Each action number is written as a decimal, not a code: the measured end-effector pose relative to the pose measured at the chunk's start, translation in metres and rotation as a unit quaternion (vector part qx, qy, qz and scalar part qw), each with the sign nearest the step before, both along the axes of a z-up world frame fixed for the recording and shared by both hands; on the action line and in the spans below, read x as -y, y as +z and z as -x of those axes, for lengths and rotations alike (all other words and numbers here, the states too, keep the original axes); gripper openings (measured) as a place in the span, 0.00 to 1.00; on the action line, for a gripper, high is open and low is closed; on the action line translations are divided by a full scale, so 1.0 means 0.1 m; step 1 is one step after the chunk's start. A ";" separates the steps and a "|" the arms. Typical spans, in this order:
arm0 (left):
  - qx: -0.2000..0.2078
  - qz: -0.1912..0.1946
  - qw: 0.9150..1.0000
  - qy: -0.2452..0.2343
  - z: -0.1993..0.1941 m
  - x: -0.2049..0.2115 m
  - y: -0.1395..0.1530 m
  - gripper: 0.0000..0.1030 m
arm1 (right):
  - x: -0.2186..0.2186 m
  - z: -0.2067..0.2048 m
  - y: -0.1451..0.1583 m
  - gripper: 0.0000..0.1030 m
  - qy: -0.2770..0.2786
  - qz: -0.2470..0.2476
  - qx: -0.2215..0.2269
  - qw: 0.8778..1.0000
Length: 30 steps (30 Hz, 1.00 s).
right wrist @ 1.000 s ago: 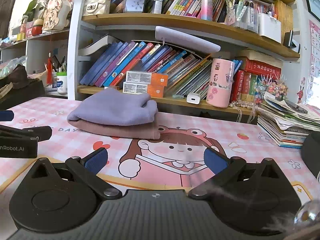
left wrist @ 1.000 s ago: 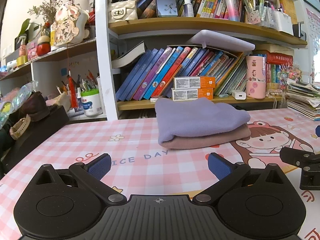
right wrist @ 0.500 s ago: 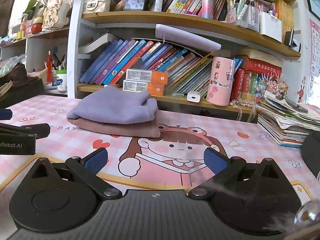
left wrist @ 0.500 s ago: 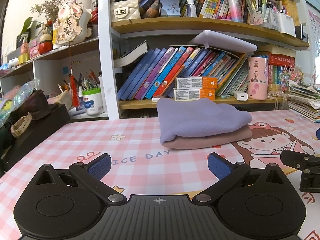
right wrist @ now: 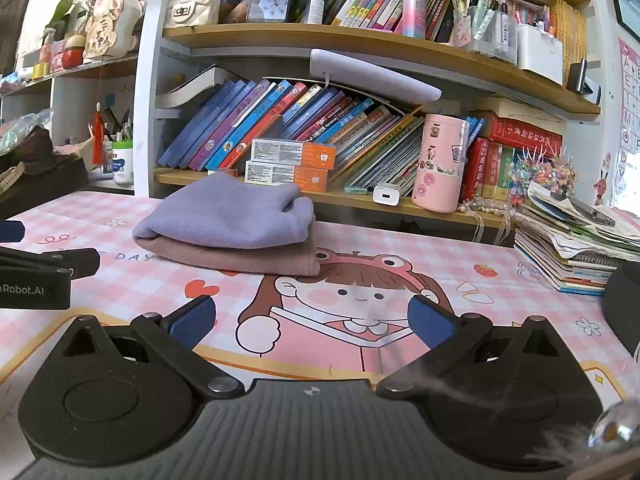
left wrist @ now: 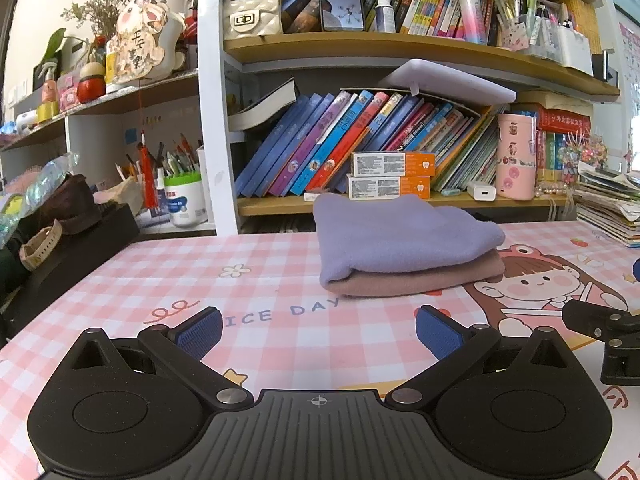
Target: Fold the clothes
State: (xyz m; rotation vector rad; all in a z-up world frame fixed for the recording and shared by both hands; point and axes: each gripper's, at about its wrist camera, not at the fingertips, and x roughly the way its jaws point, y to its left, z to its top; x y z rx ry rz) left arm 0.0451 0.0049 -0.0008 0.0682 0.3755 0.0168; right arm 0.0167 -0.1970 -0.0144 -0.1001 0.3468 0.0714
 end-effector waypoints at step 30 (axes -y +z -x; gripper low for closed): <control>0.009 -0.006 1.000 -0.018 0.02 0.03 0.02 1.00 | -0.02 0.00 0.00 1.00 -0.001 0.003 -0.002 1.000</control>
